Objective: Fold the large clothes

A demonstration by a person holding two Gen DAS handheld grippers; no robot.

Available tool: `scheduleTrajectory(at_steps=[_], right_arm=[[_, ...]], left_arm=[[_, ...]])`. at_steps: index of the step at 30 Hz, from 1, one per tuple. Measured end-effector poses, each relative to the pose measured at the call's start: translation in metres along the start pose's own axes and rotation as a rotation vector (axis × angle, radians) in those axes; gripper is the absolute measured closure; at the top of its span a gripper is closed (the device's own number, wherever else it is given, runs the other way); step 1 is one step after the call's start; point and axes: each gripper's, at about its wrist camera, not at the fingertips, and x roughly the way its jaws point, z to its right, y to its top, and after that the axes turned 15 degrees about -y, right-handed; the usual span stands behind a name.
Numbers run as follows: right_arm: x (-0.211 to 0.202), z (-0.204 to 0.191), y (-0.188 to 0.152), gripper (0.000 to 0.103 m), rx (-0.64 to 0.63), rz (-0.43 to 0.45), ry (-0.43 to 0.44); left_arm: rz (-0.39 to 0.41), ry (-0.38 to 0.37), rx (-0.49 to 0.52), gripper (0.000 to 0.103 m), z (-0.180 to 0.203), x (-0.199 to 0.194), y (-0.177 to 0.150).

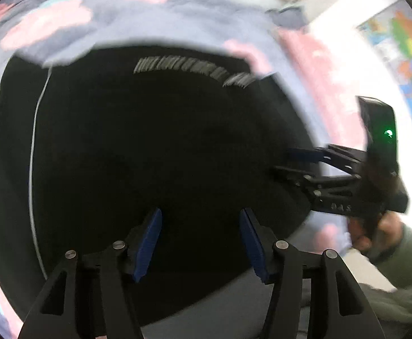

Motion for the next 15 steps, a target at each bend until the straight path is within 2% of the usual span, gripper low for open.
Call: scheduleTrajectory(at_steps=[3,6,8,10,15], right_arm=[[0.021,-0.004,-0.014,0.038,0.005,0.035,-0.016],[0.017,0.002,-0.018,0.038,0.017,0.029,-0.004],[0.011,0.009,-0.019,0.038,0.036,0.000,0.021],[0.005,0.024,-0.018,0.038,0.073,-0.015,0.039],[-0.037,0.081,-0.034,0.037,0.216,0.039,0.047]], left_arm=[[0.029,0.024,-0.039,0.045,-0.012,0.022,-0.004],[0.074,0.016,-0.077,0.045,-0.018,0.021,-0.003],[0.100,-0.017,-0.110,0.044,-0.016,0.008,-0.004],[0.127,-0.009,-0.117,0.044,-0.013,-0.009,-0.004],[0.285,0.038,-0.144,0.044,-0.014,-0.084,-0.016]])
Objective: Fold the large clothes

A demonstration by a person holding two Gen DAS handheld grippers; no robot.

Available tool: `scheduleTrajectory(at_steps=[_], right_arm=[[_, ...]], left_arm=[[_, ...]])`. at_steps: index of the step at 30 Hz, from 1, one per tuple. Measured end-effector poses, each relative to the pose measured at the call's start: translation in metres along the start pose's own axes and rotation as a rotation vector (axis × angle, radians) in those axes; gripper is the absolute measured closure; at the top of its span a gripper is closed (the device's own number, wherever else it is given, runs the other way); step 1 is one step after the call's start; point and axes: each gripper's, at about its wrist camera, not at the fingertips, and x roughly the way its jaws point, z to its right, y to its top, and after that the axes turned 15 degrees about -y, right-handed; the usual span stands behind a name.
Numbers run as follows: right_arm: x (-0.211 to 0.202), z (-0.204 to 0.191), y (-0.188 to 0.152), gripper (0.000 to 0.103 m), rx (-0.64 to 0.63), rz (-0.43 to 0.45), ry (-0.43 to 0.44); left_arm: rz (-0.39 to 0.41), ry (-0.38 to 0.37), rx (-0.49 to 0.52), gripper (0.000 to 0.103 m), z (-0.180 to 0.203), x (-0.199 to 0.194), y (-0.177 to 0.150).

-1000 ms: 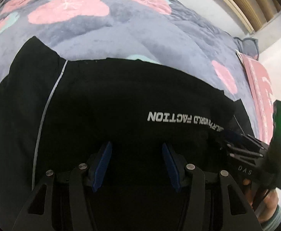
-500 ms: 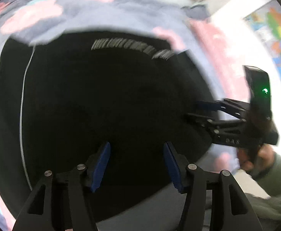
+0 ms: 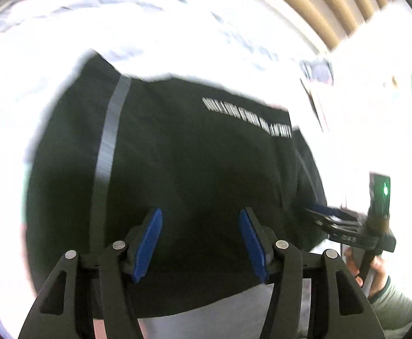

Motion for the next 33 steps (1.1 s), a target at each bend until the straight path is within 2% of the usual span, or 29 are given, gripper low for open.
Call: scheduleTrajectory(at_steps=[2,5,8,13,17,19,23,25,29,33], right_arm=[[-0.012,0.025,0.010,0.035,0.058,0.013,-0.020],[-0.006,0.071,0.021,0.025,0.138,0.009,-0.056],[0.010,0.095,0.019,0.021,0.208,-0.050,-0.038],[0.038,0.137,0.021,0.021,0.310,-0.116,0.010],[0.053,0.142,0.024,0.021,0.320,-0.138,0.051],[0.060,0.145,0.026,0.021,0.307,-0.142,0.067],[0.070,0.145,0.026,0.021,0.313,-0.163,0.157],[0.077,0.144,0.028,0.021,0.309,-0.167,0.184],[0.094,0.143,0.031,0.020,0.306,-0.189,0.230],[0.115,0.138,0.031,0.014,0.315,-0.221,0.289]], left_arm=[[0.040,0.030,-0.038,0.044,-0.015,-0.018,0.019],[0.105,0.096,-0.136,0.043,-0.054,-0.057,0.030],[0.140,0.080,-0.230,0.041,-0.088,-0.077,0.035],[0.132,0.094,-0.309,0.039,-0.118,-0.062,0.045],[0.175,0.039,-0.422,0.039,-0.146,-0.049,0.046],[0.159,0.019,-0.430,0.039,-0.153,-0.044,0.045],[0.055,-0.060,-0.442,0.038,-0.167,-0.013,0.048],[0.032,-0.071,-0.458,0.038,-0.174,0.001,0.048],[-0.018,-0.149,-0.488,0.038,-0.183,0.030,0.048],[-0.036,-0.157,-0.462,0.032,-0.177,0.047,0.053]])
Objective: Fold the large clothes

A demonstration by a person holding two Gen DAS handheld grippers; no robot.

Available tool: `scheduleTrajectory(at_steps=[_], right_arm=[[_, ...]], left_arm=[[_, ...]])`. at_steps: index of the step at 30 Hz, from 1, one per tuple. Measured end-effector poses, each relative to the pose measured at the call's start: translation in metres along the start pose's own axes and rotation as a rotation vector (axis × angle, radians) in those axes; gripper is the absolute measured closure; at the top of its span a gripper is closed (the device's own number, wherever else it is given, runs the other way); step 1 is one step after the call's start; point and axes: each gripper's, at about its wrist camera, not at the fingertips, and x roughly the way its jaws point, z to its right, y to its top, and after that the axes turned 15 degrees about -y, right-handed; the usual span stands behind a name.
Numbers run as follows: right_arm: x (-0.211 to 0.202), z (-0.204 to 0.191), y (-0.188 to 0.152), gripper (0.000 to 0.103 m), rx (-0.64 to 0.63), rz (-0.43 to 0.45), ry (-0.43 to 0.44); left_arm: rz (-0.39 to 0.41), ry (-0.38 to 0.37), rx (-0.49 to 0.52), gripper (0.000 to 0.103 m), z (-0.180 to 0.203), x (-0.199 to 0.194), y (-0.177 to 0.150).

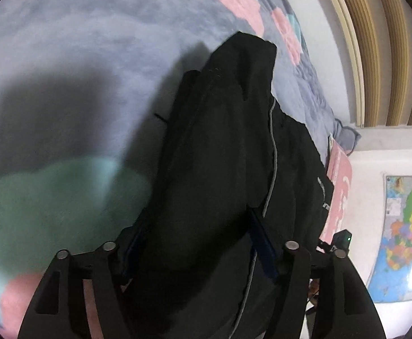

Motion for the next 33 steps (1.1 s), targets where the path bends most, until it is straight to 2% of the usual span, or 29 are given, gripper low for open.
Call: scheduleTrajectory(at_steps=[7,13,14,15,16,17,18,19,20,25,29,33], right_arm=[[0.029,-0.015,-0.001,0.012,-0.055,-0.045,0.071],[0.043,-0.019,0.000,0.011,-0.047,-0.044,0.113],[0.040,-0.021,-0.001,0.013,-0.063,-0.032,0.115],[0.037,-0.021,-0.003,0.020,-0.073,-0.025,0.120],[0.031,-0.019,-0.004,0.032,-0.081,-0.017,0.130],[0.023,-0.019,-0.007,0.038,-0.089,-0.003,0.151],[0.017,-0.018,-0.010,0.050,-0.095,0.007,0.164],[0.010,-0.020,-0.012,0.059,-0.101,0.018,0.175],[0.000,-0.022,-0.016,0.061,-0.114,0.038,0.184],[-0.058,-0.035,-0.043,0.070,-0.145,0.147,0.269],[-0.106,-0.053,-0.076,0.072,-0.210,0.223,0.266],[-0.120,-0.067,-0.086,0.072,-0.246,0.275,0.255]], left_arm=[[-0.029,-0.002,0.032,0.032,0.004,0.005,0.003],[-0.033,-0.065,-0.038,0.028,-0.007,0.020,0.007],[-0.030,-0.070,-0.035,0.028,-0.007,0.019,0.007],[-0.020,-0.062,-0.019,0.035,-0.003,0.019,0.006],[-0.014,-0.062,-0.002,0.042,0.001,0.018,0.004],[-0.005,-0.064,0.029,0.057,0.008,0.016,0.001],[0.005,-0.061,0.061,0.066,0.016,0.012,-0.004],[0.012,-0.058,0.081,0.069,0.024,0.009,-0.008],[0.023,-0.063,0.098,0.072,0.031,0.005,-0.013],[0.087,-0.197,0.171,0.076,0.082,-0.026,-0.045],[0.099,-0.230,0.285,0.076,0.134,-0.051,-0.079],[0.123,-0.269,0.364,0.076,0.167,-0.087,-0.109]])
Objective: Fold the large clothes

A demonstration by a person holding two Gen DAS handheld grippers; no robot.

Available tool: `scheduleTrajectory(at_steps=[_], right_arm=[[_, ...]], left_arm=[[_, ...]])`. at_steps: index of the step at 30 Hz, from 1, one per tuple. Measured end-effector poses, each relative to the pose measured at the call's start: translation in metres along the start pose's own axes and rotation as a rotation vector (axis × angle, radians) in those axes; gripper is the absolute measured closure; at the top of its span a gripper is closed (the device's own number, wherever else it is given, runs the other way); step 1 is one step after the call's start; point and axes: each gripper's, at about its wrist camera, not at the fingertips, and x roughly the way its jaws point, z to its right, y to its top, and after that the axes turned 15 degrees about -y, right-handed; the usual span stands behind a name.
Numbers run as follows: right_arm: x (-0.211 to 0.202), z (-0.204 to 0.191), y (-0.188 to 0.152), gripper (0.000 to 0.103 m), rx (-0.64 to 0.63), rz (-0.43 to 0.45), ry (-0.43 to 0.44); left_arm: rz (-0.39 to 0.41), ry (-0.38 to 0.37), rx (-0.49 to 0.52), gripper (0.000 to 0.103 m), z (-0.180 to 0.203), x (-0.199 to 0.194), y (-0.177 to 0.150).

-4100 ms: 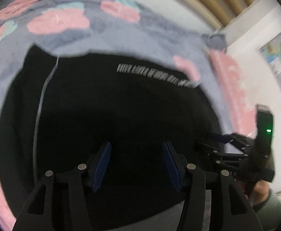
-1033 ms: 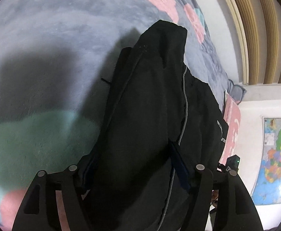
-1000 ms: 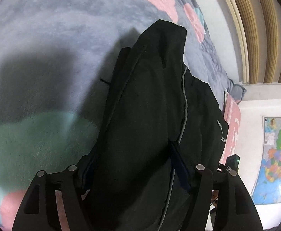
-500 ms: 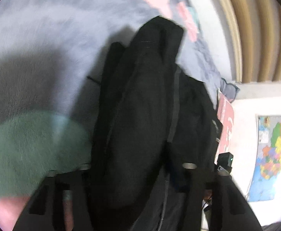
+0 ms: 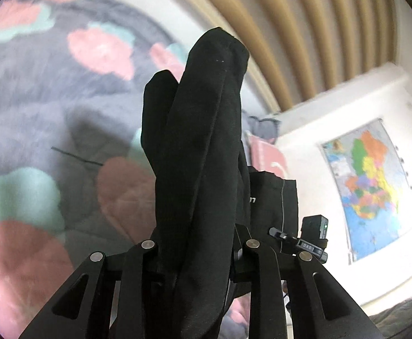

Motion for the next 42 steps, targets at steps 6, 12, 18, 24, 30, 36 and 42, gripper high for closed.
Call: scheduleTrajectory(at_steps=[6,12,18,24,30,36,42], right_arm=[[-0.024,0.001,-0.003,0.072,-0.007,0.023,-0.034],[-0.051,-0.009,-0.011,0.072,-0.022,-0.026,-0.113],[-0.011,0.008,-0.045,0.072,-0.031,-0.106,-0.176],[0.019,0.052,-0.077,0.072,0.002,-0.046,-0.195],[0.036,0.055,-0.087,0.060,-0.044,0.027,-0.269],[0.039,0.099,-0.113,0.035,0.207,0.025,-0.262],[-0.019,0.047,-0.142,0.032,0.164,0.222,-0.446]], left_arm=[[0.008,-0.052,0.044,0.076,0.041,-0.035,-0.031],[-0.030,-0.054,-0.015,0.076,0.029,-0.048,-0.071],[-0.067,-0.020,-0.091,0.076,-0.028,-0.039,-0.109],[0.024,-0.058,-0.152,0.076,-0.096,-0.061,-0.143],[0.076,-0.007,-0.158,0.062,-0.136,-0.066,-0.155],[0.129,0.096,-0.114,0.055,-0.132,-0.089,-0.160],[0.189,0.310,0.154,0.055,-0.044,-0.120,-0.182]])
